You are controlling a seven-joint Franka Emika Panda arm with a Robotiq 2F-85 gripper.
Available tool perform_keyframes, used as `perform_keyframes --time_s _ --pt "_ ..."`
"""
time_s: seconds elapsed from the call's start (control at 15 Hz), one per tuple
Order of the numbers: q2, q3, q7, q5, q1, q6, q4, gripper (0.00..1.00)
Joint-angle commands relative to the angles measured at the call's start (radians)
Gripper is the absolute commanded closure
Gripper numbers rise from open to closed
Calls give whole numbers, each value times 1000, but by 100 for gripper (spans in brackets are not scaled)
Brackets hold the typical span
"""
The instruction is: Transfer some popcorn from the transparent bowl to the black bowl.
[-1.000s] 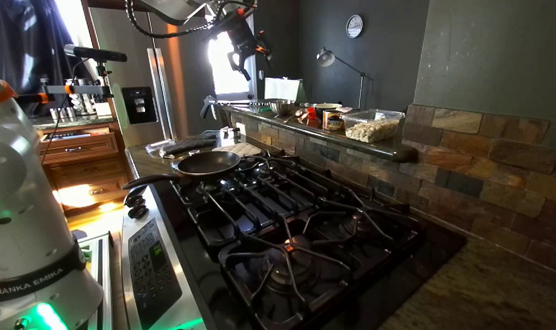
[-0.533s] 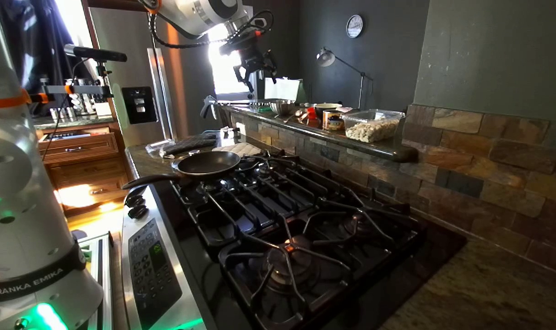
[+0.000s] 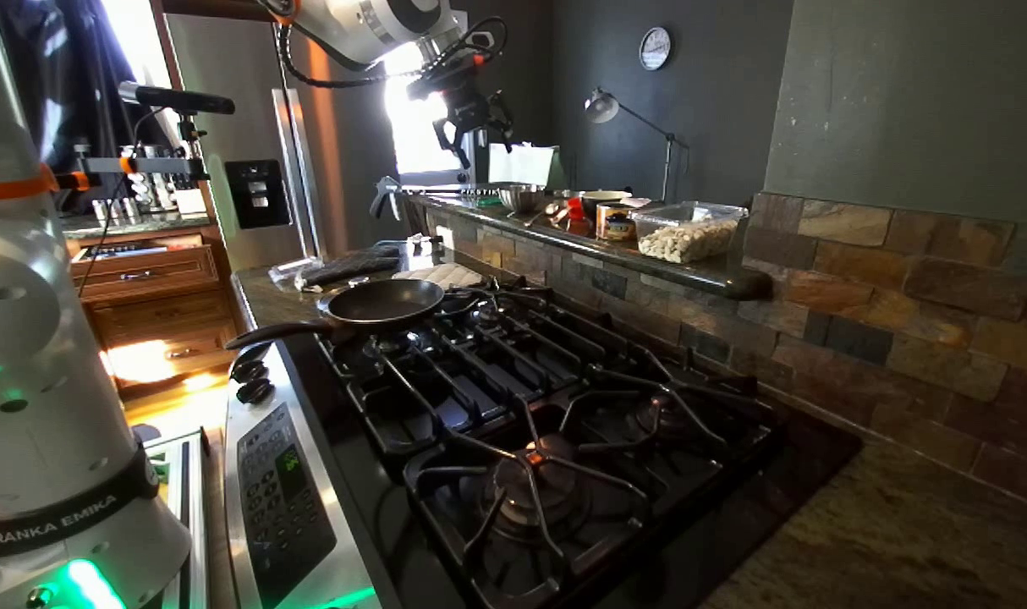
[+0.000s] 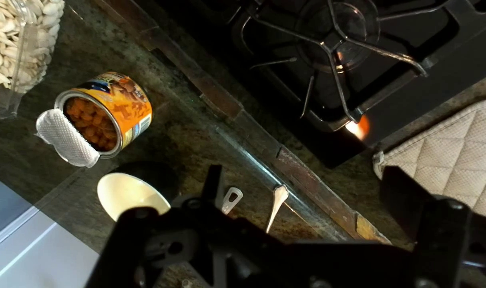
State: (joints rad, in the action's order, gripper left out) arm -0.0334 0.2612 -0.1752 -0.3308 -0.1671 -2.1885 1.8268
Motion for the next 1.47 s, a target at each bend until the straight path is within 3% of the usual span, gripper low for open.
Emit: perform_keyframes --time_s 0.0,0.33,0.6,1.0,1.4 --pt "-11 -26 -25 48 -11 -65 7 0" --pt "-57 -43 -82 108 -7 -142 -28 0" --pt "-89 -70 -14 95 0 -82 -75 0" --pt "-68 -163 145 57 45 28 -117 0" --pt "-73 -158 97 41 40 -1 -112 0"
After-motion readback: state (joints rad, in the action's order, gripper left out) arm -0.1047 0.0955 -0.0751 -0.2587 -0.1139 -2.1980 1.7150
